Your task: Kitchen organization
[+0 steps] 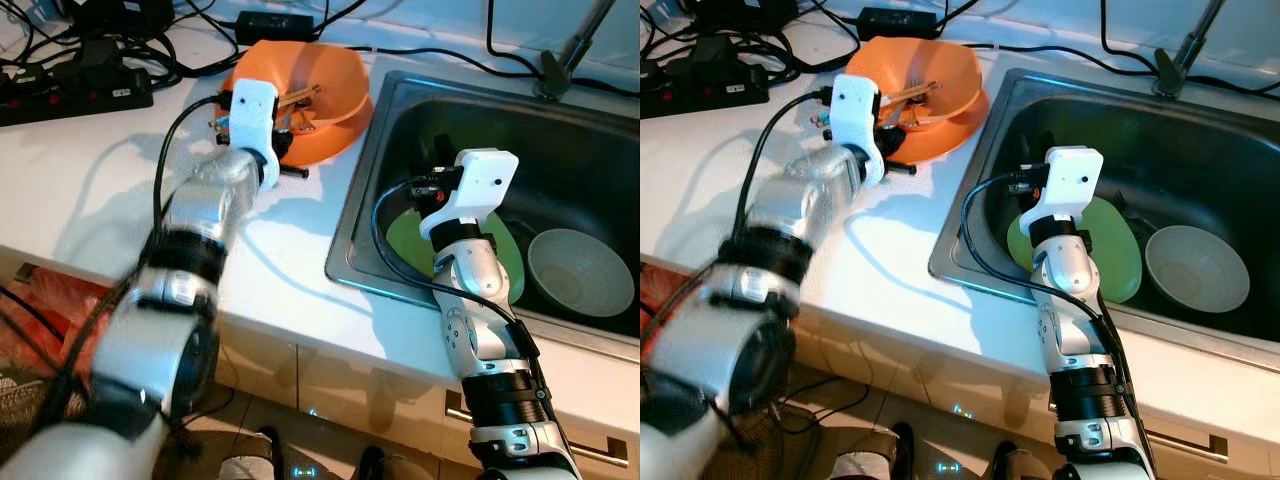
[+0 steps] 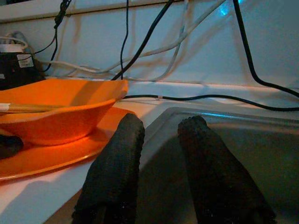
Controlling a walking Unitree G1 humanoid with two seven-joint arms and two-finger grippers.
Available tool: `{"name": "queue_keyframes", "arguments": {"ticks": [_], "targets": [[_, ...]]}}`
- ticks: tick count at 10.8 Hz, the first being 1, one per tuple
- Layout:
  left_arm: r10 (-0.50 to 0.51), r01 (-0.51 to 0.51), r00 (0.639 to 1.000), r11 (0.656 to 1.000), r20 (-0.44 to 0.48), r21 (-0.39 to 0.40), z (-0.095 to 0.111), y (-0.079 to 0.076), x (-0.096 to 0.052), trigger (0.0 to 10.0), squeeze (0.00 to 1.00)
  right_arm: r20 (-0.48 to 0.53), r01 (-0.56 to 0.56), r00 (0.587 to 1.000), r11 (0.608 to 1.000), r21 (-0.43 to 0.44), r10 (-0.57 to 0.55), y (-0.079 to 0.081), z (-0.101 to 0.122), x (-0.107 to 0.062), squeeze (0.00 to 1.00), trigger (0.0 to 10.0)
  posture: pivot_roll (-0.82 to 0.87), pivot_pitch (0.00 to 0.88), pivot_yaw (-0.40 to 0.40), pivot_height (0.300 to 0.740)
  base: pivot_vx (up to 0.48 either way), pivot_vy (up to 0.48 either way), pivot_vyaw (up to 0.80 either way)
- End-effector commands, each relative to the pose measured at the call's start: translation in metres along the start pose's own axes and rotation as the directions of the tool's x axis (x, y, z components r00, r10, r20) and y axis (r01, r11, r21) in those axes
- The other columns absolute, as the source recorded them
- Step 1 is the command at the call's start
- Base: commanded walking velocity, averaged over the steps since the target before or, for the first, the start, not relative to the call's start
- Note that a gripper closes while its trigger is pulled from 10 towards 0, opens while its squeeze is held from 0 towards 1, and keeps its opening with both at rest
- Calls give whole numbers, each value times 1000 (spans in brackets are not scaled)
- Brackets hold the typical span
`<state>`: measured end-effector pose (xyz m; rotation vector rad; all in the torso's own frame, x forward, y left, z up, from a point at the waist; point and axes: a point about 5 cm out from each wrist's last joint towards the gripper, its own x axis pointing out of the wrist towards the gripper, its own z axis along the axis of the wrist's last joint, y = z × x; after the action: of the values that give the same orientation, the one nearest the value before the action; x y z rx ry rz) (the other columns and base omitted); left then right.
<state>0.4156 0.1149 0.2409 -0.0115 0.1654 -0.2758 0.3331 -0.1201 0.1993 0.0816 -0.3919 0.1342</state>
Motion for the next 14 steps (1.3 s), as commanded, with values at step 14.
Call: {"name": "queue_keyframes", "arguments": {"ticks": [14], "targets": [[-210, 207, 948, 978, -237, -37, -32, -2, -91, 10000, 0, -75, -1, 997, 1000, 21, 2, -1, -18, -6, 0, 10000, 280, 210, 22, 740, 0, 0, 0]]}}
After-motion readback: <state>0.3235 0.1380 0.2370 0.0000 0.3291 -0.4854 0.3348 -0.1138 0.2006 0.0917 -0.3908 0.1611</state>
